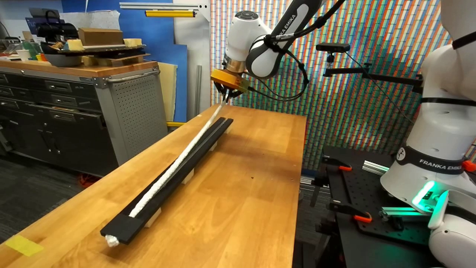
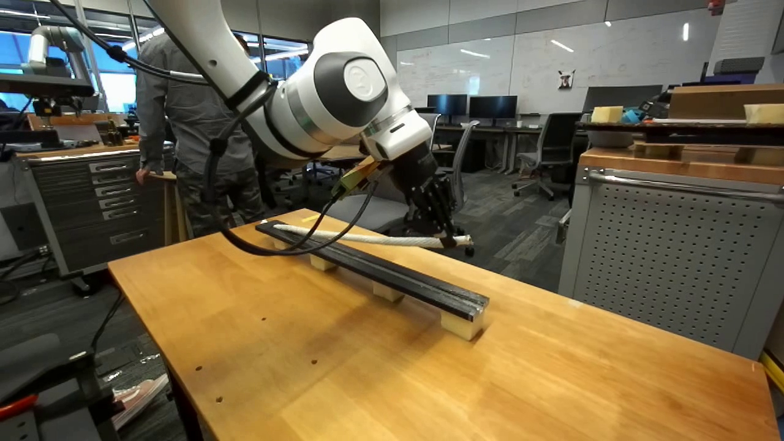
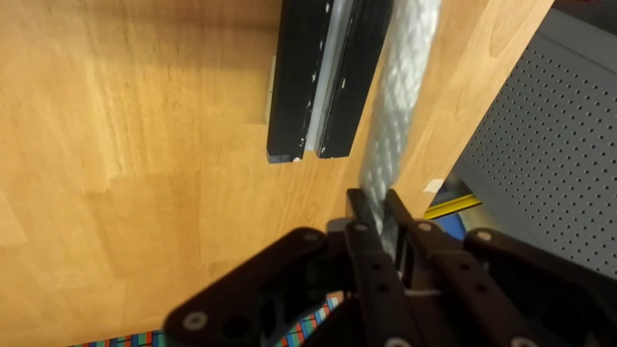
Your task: Straighten the rope on the metallic tube
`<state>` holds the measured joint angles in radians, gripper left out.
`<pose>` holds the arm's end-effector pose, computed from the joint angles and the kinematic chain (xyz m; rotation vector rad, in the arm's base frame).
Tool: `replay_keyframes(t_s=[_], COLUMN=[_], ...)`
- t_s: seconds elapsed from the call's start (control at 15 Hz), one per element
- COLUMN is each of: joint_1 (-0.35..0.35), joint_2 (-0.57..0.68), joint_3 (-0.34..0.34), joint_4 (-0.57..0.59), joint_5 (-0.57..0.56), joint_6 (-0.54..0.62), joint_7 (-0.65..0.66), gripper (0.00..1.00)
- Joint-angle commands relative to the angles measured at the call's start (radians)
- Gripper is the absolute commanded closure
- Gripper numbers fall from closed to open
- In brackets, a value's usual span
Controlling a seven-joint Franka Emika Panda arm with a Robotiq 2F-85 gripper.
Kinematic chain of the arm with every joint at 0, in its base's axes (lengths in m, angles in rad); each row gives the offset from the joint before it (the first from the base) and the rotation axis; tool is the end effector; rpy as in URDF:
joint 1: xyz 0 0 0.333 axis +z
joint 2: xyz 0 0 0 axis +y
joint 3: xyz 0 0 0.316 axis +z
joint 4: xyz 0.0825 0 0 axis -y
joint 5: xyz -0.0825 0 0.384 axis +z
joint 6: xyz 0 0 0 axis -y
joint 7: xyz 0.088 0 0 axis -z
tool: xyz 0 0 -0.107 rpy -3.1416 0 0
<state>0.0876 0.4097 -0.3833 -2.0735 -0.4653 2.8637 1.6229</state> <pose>0.6027 -0.1469 0.2799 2.2552 -1.9659 0.7806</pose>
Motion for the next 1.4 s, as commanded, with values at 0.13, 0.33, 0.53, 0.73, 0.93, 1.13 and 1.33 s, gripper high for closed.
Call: replay_keyframes(t_s=[0.13,0.33,0.53,0.73,0.93,1.13,1.33], joint_1=[0.016,0.021,0.031,0.026,0.022,0.023,0.025], joint_2=[0.069,0.095,0.130,0.166,0.194,0.216,0.225], joint_3=[-0.032,-0.031,-0.040,-0.038,-0.037,-0.039,-0.039], joint_4=[0.071,0.074,0.090,0.119,0.148,0.170,0.170], joint_5=[0.032,0.034,0.036,0.057,0.085,0.113,0.133], joint_6=[0.010,0.005,-0.001,-0.003,-0.007,-0.012,-0.022], joint_7=[-0.023,-0.039,-0.040,-0.046,-0.056,-0.072,-0.095], gripper=[0.97,0.97,0.97,0.97,0.97,0.97,0.97])
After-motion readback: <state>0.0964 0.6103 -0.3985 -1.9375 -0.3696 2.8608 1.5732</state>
